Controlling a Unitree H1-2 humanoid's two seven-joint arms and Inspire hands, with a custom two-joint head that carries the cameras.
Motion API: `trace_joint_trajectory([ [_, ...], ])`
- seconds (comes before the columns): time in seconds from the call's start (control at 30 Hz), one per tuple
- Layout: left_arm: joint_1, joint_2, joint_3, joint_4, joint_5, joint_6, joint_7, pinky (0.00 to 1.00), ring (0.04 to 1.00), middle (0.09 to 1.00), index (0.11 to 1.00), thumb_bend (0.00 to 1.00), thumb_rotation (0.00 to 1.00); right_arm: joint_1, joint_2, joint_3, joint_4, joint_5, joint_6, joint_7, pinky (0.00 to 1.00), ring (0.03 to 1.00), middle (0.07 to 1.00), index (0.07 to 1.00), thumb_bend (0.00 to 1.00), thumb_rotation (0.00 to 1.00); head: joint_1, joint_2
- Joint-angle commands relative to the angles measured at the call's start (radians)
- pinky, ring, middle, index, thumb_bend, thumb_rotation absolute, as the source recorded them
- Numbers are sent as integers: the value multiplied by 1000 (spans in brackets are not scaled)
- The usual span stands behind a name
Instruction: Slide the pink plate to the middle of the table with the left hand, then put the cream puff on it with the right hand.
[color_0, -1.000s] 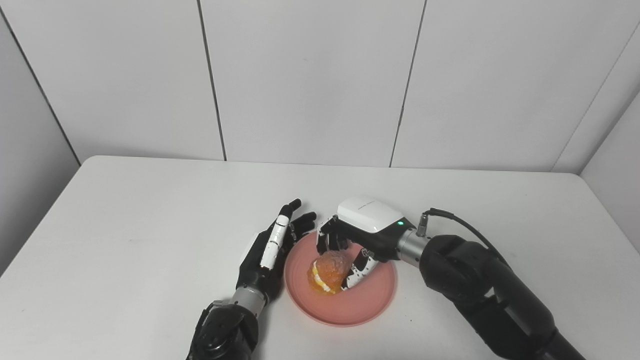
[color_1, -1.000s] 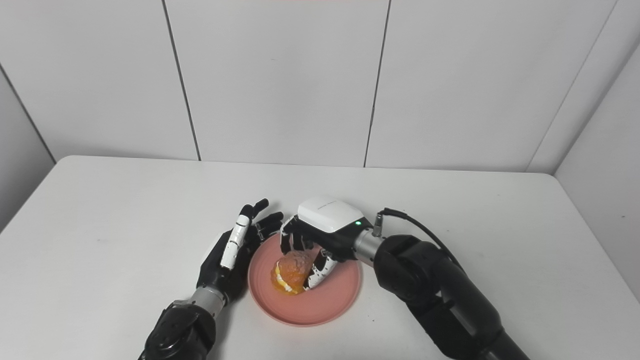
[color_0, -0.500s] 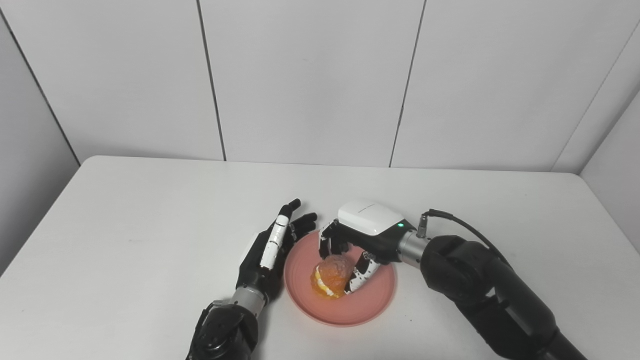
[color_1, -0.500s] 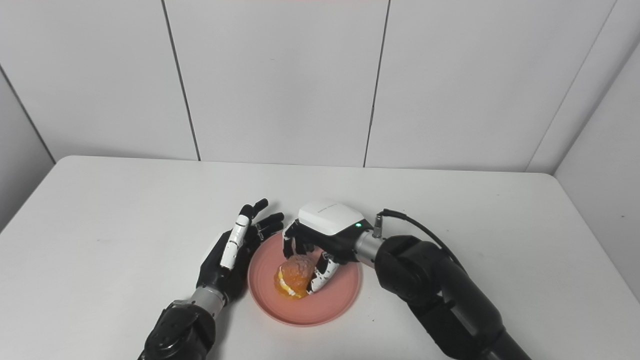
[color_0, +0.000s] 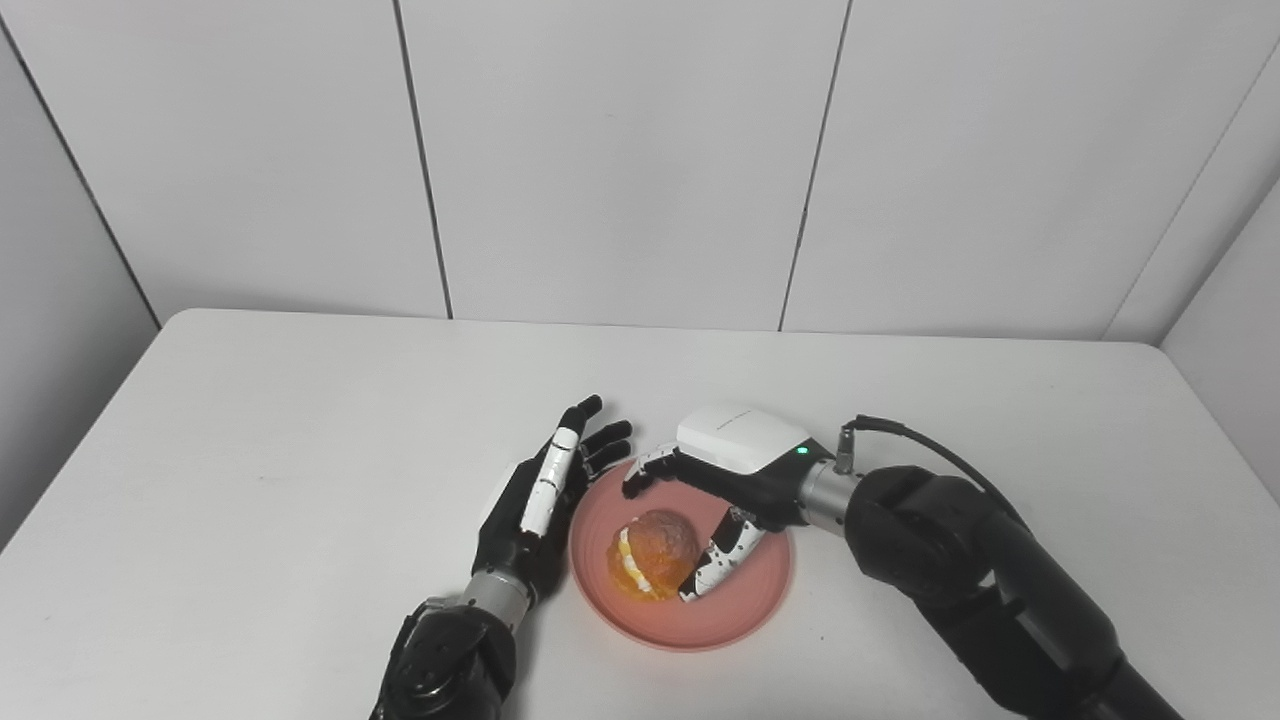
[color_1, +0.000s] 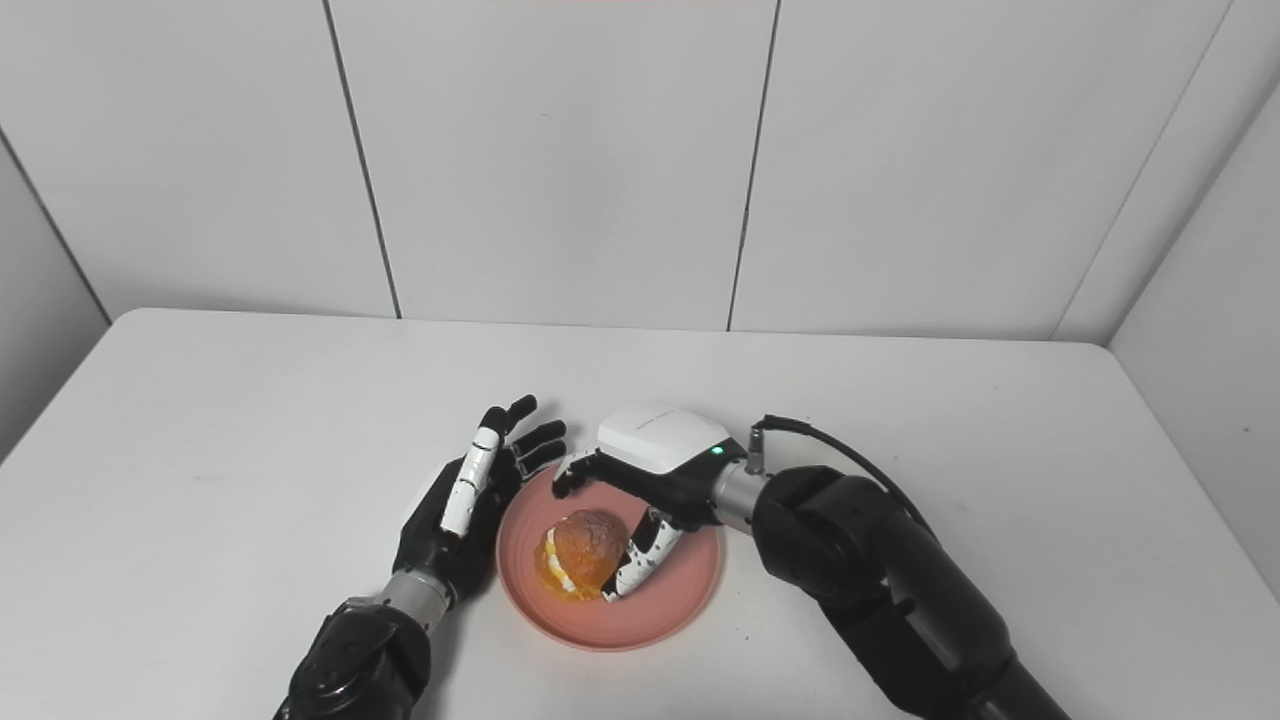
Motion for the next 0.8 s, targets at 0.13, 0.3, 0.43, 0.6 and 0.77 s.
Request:
trace_joint_trajectory([
  [0.13,9,-4,8,8,-12,54,-1,880,864,837,897,657,848,-53,-3,-37,-41,1,32,11,661,826,848,808,1000,389,-1,0],
  [0.3,10,-6,8,9,-6,45,4,892,863,848,903,679,841,-59,-3,-95,-98,33,73,31,642,825,853,821,1000,406,0,0],
  [0.43,13,-5,3,13,9,20,7,880,889,866,904,689,836,-43,-6,-173,-182,82,127,26,653,806,828,805,1000,440,-5,-1],
  [0.6,17,1,-3,22,30,-24,7,853,912,891,913,685,853,67,24,-255,-257,110,132,-76,600,754,819,821,901,654,-10,-4],
  [0.77,29,-5,0,32,36,-98,2,924,961,944,929,681,848,237,142,-348,-233,180,82,-317,638,770,838,851,797,829,-16,-3],
])
